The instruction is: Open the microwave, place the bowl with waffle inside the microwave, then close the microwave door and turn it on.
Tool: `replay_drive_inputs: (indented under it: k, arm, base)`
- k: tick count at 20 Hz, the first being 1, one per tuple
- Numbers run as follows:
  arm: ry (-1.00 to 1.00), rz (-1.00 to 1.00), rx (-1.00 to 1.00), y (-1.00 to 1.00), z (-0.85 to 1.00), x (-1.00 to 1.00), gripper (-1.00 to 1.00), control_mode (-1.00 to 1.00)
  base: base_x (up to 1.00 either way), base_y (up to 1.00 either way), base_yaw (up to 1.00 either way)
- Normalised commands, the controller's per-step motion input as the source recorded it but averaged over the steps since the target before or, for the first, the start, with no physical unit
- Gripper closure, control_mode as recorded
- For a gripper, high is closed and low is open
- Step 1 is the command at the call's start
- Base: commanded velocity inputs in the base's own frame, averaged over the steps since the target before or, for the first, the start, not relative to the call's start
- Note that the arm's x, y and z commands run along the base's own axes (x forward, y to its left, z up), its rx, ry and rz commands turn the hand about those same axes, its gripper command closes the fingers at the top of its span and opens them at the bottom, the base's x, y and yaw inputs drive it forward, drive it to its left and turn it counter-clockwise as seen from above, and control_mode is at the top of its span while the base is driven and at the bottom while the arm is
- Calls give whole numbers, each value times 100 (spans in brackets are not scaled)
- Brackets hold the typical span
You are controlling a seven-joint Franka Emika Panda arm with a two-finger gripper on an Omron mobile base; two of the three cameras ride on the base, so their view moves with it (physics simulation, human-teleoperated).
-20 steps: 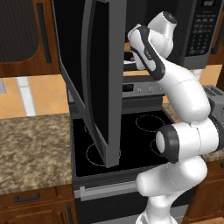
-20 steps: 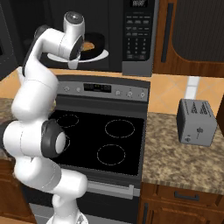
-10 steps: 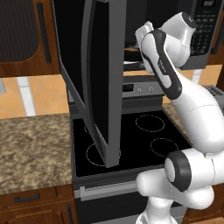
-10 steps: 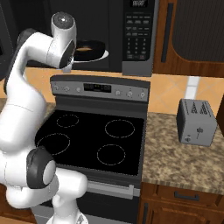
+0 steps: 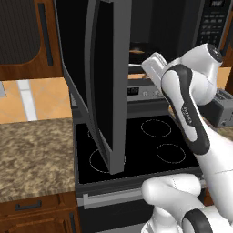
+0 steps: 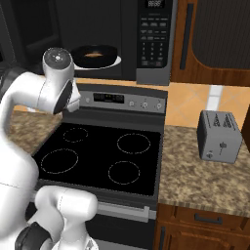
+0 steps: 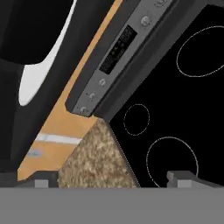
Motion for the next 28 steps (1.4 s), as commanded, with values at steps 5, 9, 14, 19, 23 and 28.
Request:
replay_drive_inputs:
  k: [5, 9, 14, 19, 23, 28]
  arm:
    - [-1, 65, -65, -1, -16, -71, -100, -100]
    - [-11, 71, -72, 0, -12, -49, -100, -100]
    - [-25, 70, -68, -2, -2, -53, -100, -100]
    - [-31, 58, -52, -33, -6, -86, -100, -100]
    - [-44, 38, -45, 22, -1, -100, -100, -100]
    - [-38, 26, -36, 68, 16, -100, -100, -100]
  base:
    - [0, 0, 0]
    - [0, 0, 0]
    - [0, 0, 0]
    - [0, 0, 0]
    - [0, 0, 0]
    - [0, 0, 0]
